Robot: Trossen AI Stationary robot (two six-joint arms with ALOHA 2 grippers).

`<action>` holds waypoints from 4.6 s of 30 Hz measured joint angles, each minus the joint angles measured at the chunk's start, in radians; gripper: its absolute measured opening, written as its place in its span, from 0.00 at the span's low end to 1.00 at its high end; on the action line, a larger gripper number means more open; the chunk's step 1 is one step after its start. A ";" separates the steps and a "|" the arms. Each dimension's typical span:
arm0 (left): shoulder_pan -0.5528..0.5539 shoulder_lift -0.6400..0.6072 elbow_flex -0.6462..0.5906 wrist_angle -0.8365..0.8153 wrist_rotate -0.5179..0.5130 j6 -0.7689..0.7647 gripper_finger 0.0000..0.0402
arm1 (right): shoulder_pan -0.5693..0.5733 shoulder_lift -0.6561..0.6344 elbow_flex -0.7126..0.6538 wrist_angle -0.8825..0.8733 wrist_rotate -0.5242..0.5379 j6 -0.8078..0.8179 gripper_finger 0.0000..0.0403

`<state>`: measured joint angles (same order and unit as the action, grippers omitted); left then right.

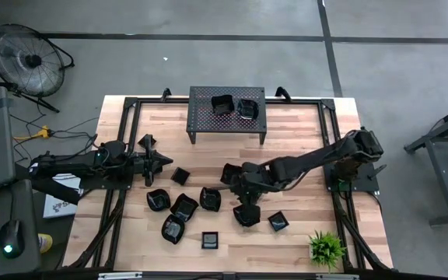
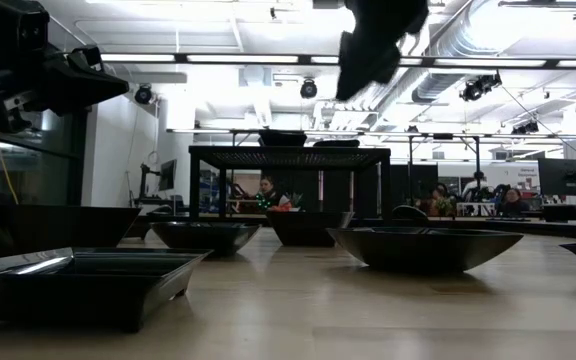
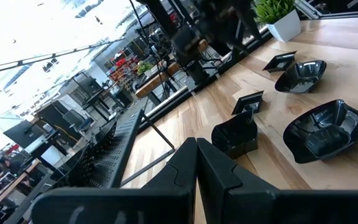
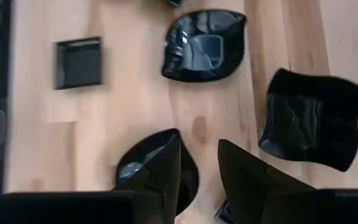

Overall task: Pick & Place Mini shaped plates
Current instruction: Stack the distorted square plate on top of the distorted square plate on the shelf

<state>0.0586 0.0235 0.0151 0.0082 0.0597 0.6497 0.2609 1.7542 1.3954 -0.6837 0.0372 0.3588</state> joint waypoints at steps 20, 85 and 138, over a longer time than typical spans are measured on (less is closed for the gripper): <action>0.000 0.000 0.000 0.000 0.000 0.000 0.01 | -0.005 0.113 -0.068 0.083 0.251 -0.046 0.26; 0.000 0.000 0.000 0.000 0.000 0.000 0.01 | -0.039 0.260 -0.067 0.202 0.301 -0.046 0.24; 0.000 0.000 0.000 0.000 0.000 0.000 0.01 | -0.038 -0.106 -0.067 0.080 0.287 -0.228 0.00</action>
<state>0.0586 0.0237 0.0151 0.0082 0.0597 0.6495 0.2230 1.6479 1.3285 -0.6034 0.3243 0.1308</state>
